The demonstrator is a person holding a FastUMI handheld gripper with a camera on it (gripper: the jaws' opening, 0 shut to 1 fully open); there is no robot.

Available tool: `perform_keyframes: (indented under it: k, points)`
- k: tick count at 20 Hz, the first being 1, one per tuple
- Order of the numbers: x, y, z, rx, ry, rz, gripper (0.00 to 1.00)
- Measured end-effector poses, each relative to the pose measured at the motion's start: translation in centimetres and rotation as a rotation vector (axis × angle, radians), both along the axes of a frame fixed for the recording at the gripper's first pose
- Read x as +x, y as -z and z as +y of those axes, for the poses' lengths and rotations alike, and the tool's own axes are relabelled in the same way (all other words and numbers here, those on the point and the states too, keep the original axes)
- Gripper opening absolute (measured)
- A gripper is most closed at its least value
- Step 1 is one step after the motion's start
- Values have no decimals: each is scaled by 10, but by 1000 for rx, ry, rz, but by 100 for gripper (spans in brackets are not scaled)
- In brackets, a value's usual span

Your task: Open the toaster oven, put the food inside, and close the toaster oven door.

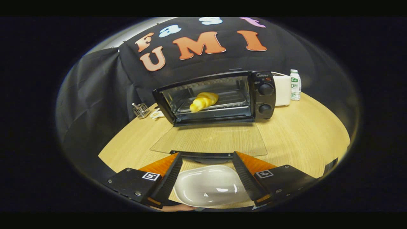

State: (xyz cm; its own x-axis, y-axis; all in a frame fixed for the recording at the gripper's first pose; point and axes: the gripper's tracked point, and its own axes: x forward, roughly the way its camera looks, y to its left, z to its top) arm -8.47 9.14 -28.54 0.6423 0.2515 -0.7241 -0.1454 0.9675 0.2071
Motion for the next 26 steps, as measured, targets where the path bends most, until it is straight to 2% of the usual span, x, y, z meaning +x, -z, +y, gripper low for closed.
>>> perform_keyframes:
  k: [3,9,13,19,26]
  points:
    - [-10,16,-7,-32,-11,48,93]
    - [3,40,-11,-59,18,139,94]
    - [17,21,-8,-88,16,83,93]
    - [53,-29,-4,-35,28,-20,94]
    - [107,-62,1,28,35,-83,98]
